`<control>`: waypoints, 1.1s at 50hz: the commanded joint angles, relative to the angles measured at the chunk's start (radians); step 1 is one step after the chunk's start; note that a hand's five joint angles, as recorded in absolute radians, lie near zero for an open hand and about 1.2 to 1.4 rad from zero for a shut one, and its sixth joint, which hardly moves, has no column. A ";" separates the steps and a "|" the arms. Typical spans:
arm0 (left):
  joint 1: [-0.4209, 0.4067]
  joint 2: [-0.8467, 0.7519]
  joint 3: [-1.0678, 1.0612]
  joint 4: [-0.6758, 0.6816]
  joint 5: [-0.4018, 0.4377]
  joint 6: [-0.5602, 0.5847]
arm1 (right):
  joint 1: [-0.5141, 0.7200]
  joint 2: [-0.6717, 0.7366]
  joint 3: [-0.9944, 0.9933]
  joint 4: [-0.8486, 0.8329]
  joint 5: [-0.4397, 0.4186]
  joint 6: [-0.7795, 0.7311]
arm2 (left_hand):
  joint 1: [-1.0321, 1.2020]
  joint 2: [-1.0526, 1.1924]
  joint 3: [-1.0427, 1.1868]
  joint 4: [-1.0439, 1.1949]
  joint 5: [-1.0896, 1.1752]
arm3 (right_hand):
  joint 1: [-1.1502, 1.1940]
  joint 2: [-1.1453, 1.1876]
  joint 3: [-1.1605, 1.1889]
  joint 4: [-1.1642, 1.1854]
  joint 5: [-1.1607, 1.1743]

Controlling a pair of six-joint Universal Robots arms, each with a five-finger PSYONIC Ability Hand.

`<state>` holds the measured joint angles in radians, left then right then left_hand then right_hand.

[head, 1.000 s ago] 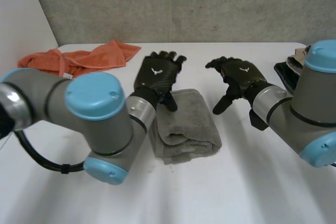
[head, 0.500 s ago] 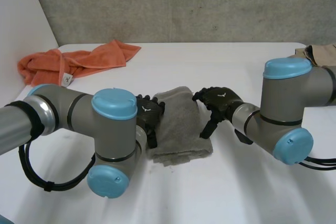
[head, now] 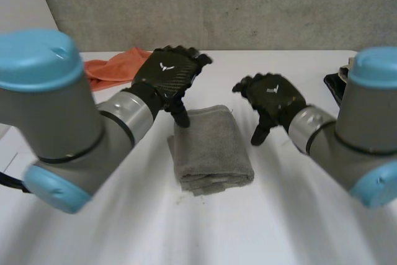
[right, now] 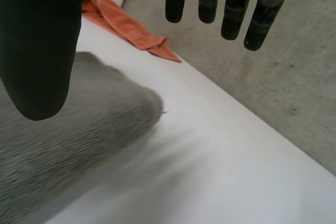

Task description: Fold the laundry.

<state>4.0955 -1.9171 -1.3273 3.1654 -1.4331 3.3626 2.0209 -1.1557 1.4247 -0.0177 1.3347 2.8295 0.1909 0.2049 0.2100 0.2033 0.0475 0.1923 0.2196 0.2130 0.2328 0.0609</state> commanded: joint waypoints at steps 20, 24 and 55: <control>0.111 0.105 -0.009 -0.194 0.484 -0.043 | 0.131 0.165 0.281 -0.481 -0.019 -0.179 | 0.020 0.006 0.000 0.007 -0.011 | -0.018 -0.045 -0.038 -0.058 -0.061; 0.109 0.104 -0.010 -0.194 0.482 -0.042 | 0.137 0.166 0.277 -0.476 -0.017 -0.179 | 0.023 0.009 0.003 0.010 -0.009 | -0.018 -0.045 -0.038 -0.058 -0.061; 0.103 0.099 -0.017 -0.194 0.482 -0.042 | 0.137 0.241 0.206 -0.455 -0.012 -0.183 | 0.020 0.006 0.001 0.007 -0.011 | -0.018 -0.045 -0.038 -0.058 -0.061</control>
<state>4.1999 -1.8192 -1.3443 2.9713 -0.9510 3.3209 2.1571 -0.9571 1.6728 -0.4720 1.3221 2.6471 0.1906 0.2050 0.2100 0.2033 0.0475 0.1923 0.2196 0.2130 0.2328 0.0609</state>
